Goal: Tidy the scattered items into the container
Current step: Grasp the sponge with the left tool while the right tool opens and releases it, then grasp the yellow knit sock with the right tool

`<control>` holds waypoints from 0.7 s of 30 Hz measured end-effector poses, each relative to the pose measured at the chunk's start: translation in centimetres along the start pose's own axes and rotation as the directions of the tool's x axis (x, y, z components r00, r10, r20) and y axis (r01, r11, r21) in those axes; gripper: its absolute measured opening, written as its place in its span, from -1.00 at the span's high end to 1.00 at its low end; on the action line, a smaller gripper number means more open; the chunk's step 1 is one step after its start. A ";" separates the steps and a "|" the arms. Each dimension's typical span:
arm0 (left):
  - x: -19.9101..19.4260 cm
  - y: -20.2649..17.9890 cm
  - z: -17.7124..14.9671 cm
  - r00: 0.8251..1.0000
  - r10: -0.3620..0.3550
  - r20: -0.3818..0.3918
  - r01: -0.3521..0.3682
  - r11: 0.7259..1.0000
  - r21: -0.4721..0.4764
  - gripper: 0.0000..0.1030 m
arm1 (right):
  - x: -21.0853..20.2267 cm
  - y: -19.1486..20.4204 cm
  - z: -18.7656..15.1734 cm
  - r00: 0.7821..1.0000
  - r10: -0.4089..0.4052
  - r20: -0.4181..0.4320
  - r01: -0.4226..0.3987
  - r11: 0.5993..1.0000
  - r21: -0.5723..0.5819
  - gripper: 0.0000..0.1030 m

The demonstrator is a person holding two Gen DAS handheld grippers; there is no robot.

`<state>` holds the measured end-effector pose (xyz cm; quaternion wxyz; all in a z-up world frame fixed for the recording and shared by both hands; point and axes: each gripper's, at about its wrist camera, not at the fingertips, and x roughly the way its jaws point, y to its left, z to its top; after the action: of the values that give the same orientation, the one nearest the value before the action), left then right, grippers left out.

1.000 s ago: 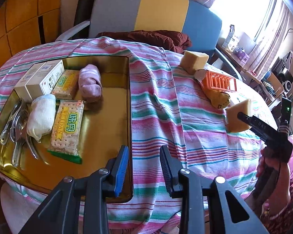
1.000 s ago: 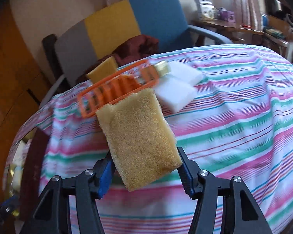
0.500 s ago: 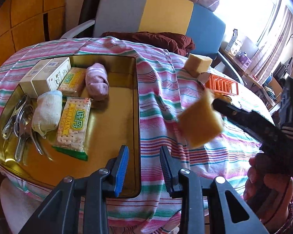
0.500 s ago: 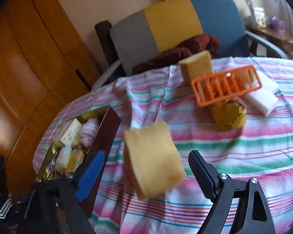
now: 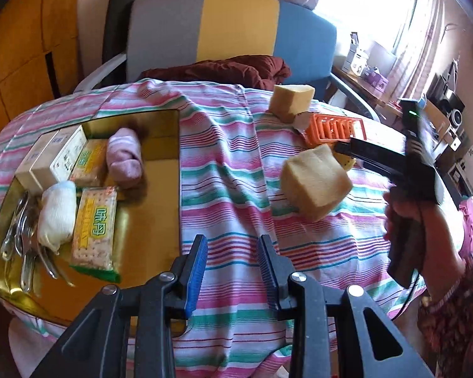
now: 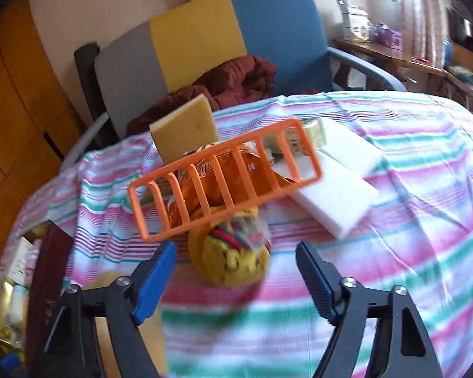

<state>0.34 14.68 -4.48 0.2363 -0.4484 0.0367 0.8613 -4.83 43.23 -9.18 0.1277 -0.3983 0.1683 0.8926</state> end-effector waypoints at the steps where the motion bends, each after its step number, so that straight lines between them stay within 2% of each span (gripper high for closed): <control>1: 0.1 -0.1 0.1 1.000 -0.005 -0.002 0.005 1.000 -0.002 0.36 | 0.4 0.1 0.0 1.000 0.012 -0.010 -0.012 1.000 -0.006 -0.16; 2: 0.2 -0.1 0.2 1.000 -0.013 -0.006 0.013 1.000 -0.009 0.36 | 0.7 0.1 -0.1 1.000 0.021 -0.021 -0.022 1.000 -0.013 -0.02; 5: 0.8 -0.4 0.7 0.998 -0.059 -0.024 0.058 0.997 -0.044 0.36 | 0.6 0.4 -0.9 1.000 -0.004 -0.015 0.004 0.999 -0.042 0.10; 8: 1.5 -1.1 1.4 0.995 -0.094 -0.027 0.092 0.994 -0.062 0.36 | -0.6 0.1 -1.9 0.999 0.041 -0.022 -0.041 0.999 -0.027 0.18; 10: 2.0 -1.8 1.9 0.992 -0.120 -0.027 0.118 0.991 -0.065 0.35 | -1.5 0.1 -2.8 0.998 0.059 -0.023 -0.059 0.998 -0.030 0.20; 12: 2.7 -2.7 2.5 0.987 -0.156 -0.041 0.152 0.986 -0.073 0.17 | -2.2 0.3 -3.8 0.996 0.088 -0.029 -0.089 0.995 -0.036 0.22; 17: 4.3 -4.6 3.4 0.965 -0.250 -0.081 0.242 0.966 -0.096 0.15 | -3.6 0.6 -5.9 0.992 0.125 -0.031 -0.127 0.991 -0.038 0.24; 21: 5.6 -5.5 4.0 0.953 -0.286 -0.105 0.273 0.954 -0.123 0.01 | -4.8 0.3 -7.5 0.990 0.140 -0.029 -0.141 0.990 -0.025 0.27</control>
<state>-2.97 22.75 -5.76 0.3286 -0.5128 -0.0591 0.7909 3.20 39.43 -10.23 0.0568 -0.3993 0.1857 0.8960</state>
